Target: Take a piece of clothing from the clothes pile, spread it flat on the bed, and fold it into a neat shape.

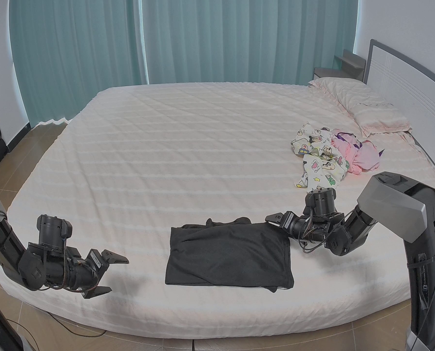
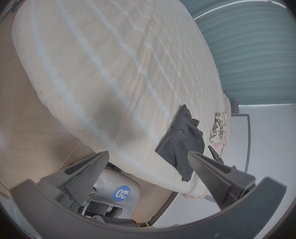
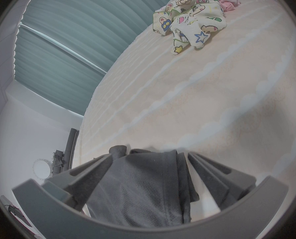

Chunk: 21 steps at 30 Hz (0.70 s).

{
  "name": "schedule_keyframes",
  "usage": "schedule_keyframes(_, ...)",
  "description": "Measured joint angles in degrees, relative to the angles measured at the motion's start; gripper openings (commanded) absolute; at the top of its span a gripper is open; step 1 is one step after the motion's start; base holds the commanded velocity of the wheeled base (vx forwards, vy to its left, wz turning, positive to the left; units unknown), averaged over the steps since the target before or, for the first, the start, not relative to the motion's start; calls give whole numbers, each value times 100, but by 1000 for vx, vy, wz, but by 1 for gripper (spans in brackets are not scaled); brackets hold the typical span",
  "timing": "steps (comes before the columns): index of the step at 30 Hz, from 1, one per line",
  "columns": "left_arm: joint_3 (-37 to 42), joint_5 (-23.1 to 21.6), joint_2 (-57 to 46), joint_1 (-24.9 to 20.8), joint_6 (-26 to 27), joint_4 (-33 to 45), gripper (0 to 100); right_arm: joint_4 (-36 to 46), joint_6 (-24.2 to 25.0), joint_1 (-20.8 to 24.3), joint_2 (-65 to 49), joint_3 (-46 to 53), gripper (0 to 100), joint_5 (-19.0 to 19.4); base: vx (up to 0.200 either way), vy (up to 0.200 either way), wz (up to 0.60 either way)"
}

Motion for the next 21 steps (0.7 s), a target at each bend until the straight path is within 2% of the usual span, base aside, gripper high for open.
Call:
schedule_keyframes(11,1,0,0,0,2,0,100,-33,0,2,72,-121,0,-274,0,0,0)
schedule_keyframes(16,6,0,0,-2,0,0,100,-74,0,-88,79,-121,0,-525,0,0,0)
schedule_keyframes(21,12,0,0,-2,0,2,100,-88,18,-144,79,-101,0,-558,0,0,0)
